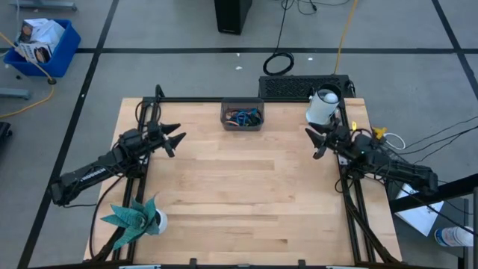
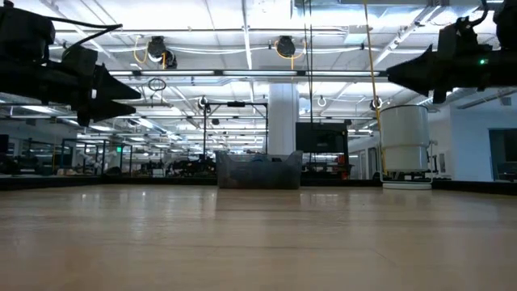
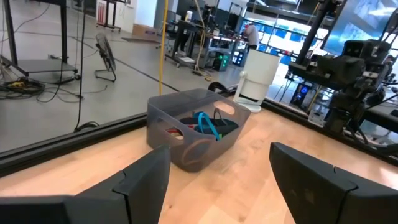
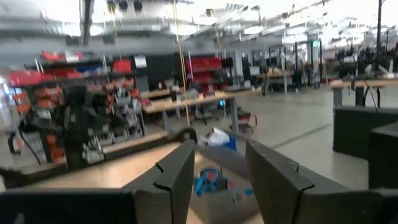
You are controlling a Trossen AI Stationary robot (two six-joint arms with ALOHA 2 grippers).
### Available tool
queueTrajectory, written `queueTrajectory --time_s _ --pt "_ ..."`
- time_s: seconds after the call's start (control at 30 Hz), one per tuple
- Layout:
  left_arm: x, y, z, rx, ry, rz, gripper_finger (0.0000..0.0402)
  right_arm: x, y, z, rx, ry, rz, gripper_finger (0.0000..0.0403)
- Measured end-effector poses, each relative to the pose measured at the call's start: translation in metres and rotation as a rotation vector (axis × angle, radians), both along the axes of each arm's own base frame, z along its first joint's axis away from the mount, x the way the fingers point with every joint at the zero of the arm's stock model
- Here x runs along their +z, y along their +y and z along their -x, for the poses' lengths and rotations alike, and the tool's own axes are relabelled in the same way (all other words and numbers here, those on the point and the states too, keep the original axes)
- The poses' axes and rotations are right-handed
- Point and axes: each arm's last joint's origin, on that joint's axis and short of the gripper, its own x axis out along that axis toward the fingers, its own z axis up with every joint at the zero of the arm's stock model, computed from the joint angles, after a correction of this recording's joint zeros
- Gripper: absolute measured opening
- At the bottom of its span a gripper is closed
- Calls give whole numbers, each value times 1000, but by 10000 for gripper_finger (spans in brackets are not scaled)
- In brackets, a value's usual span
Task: Pick and place rubber bands into bin
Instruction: Return to Home Position
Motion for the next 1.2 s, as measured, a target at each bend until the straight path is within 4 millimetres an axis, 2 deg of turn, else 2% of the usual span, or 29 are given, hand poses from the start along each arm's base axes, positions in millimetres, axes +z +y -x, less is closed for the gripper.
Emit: queueTrajectory --time_s 0.27,1.2 --pt "0 0 0 0 -1 0 280 -16 -1 -2 0 161 -51 141" --pt "0 0 0 1 0 0 280 -14 -1 -2 0 140 -44 141"
